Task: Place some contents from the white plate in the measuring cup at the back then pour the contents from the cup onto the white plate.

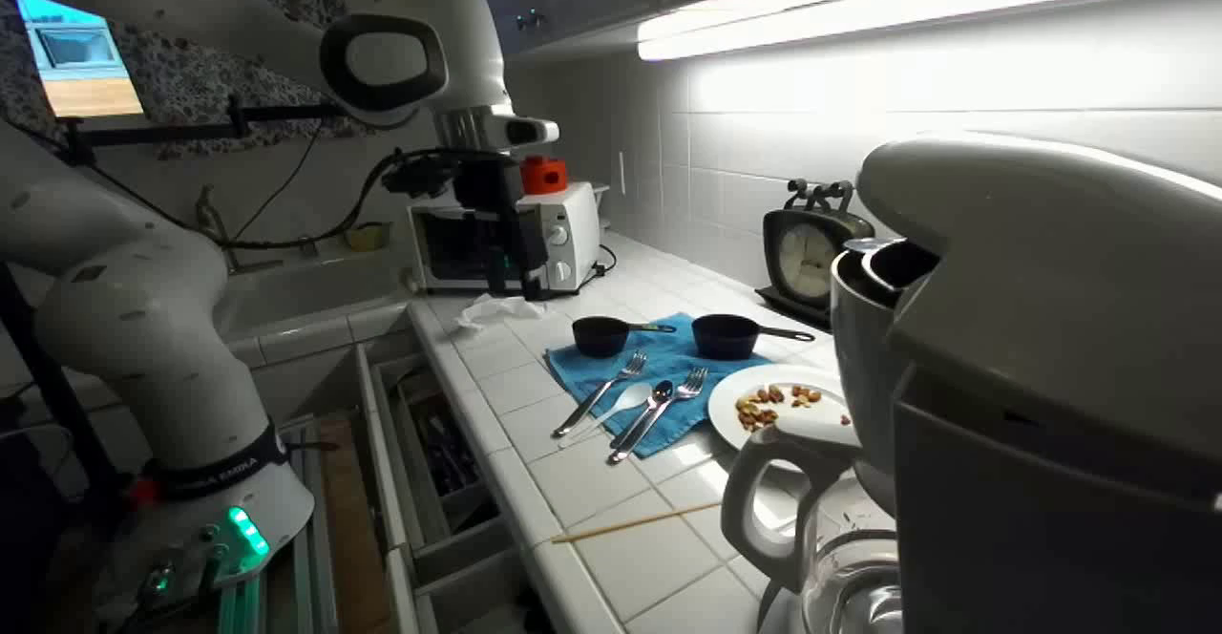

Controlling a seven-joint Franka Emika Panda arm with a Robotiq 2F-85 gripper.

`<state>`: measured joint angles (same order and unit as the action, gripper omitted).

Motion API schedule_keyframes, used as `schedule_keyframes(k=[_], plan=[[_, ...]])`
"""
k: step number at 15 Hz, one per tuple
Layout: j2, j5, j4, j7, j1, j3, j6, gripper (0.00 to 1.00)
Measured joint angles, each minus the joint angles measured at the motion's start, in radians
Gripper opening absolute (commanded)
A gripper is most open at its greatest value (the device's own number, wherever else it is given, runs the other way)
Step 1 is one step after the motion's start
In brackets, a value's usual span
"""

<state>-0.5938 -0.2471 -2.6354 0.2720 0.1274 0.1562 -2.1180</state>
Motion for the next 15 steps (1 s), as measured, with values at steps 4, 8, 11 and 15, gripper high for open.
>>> schedule_keyframes(k=[4,8,11,15], plan=[[0.0,0.0,0.0,0.0,0.0,0.0,0.0,1.0],[0.001,0.0,0.0,-0.002,0.0,0.002,0.0,1.0],[0.031,0.0,0.0,0.001,0.005,0.043,-0.11,1.0],[0.126,0.011,0.0,0.032,0.012,0.125,-0.303,1.0]])
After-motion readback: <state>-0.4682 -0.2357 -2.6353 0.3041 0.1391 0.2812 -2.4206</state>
